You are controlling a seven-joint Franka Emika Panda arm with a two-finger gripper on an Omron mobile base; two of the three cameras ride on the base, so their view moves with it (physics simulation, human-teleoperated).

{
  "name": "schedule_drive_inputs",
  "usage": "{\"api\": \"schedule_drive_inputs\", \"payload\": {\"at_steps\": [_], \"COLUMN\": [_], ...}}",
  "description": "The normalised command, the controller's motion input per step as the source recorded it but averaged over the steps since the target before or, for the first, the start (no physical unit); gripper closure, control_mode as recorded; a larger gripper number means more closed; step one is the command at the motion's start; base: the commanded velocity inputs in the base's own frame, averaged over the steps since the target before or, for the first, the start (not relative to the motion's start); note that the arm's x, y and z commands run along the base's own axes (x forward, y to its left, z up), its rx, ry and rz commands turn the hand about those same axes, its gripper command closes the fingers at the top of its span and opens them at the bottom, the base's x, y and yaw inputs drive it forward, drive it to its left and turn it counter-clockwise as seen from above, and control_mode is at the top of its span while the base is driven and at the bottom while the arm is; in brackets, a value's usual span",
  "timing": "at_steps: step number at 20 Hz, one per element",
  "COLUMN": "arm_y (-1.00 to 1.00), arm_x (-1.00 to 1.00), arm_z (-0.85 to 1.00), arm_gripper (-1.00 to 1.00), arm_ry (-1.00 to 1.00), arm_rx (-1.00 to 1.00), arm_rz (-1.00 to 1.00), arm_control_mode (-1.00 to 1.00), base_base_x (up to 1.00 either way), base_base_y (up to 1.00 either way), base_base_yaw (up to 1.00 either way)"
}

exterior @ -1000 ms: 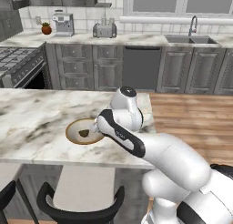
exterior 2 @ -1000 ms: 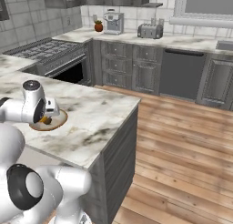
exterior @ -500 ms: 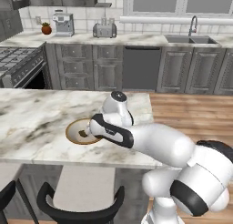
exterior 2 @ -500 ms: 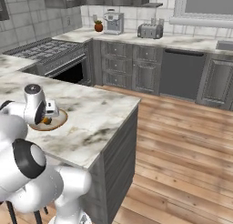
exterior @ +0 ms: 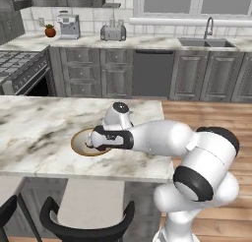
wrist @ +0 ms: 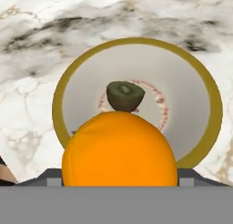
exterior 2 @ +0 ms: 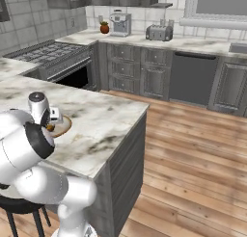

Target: Retrieve the kiwi and orange from the fridge and place them into the bowl on the dining table.

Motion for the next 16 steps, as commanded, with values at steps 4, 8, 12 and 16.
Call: {"api": "schedule_drive_inputs", "payload": {"at_steps": [4,8,12,16], "arm_y": [0.18,0.17,0.15,0.04], "arm_x": [0.32,0.31,0.36,0.46], "arm_z": [-0.23,-0.21,-0.18,-0.07], "arm_gripper": [1.0,1.0,1.0,1.0], "arm_ry": [0.0,0.0,0.0,0.0], "arm_rx": [0.0,0.0,0.0,0.0], "arm_rz": [0.0,0.0,0.0,0.0], "arm_control_mode": [-1.0,-1.0,-1.0,-1.0], "base_base_x": [0.0,0.0,0.0,0.0], "base_base_y": [0.0,0.0,0.0,0.0], "base_base_yaw": [0.0,0.0,0.0,0.0]}}
